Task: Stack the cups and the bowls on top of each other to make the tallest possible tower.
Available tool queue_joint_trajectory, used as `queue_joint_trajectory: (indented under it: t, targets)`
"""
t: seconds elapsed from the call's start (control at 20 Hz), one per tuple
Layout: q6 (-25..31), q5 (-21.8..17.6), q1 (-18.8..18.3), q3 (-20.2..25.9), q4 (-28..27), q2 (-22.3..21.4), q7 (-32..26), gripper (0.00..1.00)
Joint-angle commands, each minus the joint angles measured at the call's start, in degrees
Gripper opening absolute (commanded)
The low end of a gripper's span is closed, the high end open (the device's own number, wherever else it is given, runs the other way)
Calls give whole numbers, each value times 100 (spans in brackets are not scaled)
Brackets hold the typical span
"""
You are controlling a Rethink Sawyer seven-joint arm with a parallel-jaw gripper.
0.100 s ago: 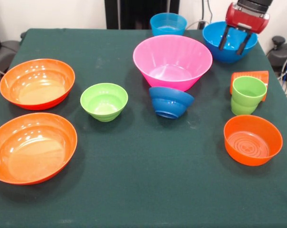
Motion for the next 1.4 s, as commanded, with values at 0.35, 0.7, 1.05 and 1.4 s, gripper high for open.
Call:
queue_joint_trajectory:
  t: [0.35,0.7,1.05,1.4]
  targets:
    - [92,-453,-207,563,-2,142,458,0]
    - [87,-526,-268,631,13,131,463,0]
    - [184,-476,-125,460,-71,154,505,0]
    - [216,-519,-249,599,-29,90,457,100]
